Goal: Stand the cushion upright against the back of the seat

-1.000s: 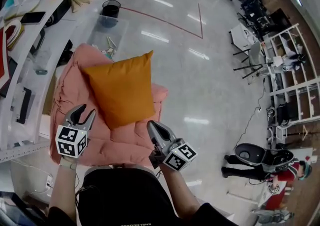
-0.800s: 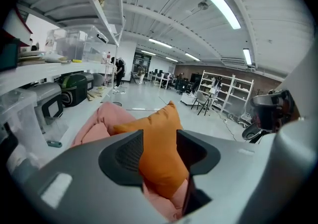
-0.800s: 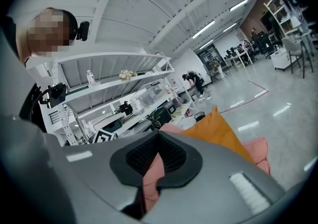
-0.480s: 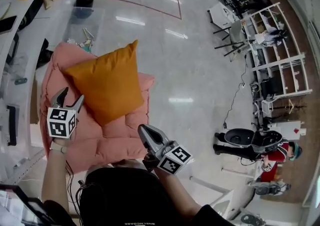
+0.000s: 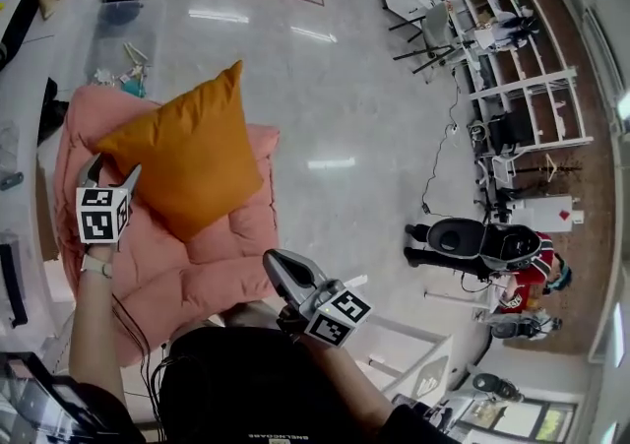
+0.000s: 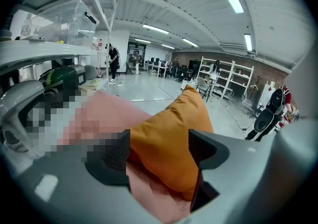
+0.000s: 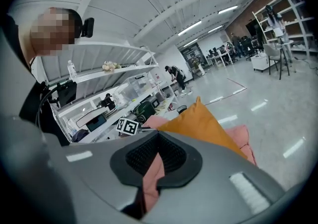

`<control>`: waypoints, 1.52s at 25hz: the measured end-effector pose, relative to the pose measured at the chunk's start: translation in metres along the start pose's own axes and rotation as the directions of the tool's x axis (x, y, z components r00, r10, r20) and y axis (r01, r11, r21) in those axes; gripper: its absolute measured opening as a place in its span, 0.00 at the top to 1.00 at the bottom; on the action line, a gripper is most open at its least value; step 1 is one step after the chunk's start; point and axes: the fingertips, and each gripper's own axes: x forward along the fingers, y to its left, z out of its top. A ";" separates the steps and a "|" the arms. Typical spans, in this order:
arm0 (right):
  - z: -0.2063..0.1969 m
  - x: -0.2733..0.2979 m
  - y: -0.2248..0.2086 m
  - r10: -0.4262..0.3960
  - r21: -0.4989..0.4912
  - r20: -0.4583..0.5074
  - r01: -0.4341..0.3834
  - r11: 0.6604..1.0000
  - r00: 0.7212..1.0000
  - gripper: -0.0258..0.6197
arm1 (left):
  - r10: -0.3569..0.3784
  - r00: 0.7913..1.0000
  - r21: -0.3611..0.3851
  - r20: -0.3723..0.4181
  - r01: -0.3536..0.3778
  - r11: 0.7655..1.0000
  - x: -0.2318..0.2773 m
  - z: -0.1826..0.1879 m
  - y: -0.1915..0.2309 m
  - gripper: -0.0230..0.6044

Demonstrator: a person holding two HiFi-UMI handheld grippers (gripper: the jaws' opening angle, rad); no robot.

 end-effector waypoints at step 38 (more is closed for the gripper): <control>-0.016 -0.039 -0.020 -0.089 0.046 0.002 0.089 0.995 0.996 0.95 | -0.241 0.953 -0.140 -0.184 0.217 0.966 0.013 -0.041 -0.075 0.87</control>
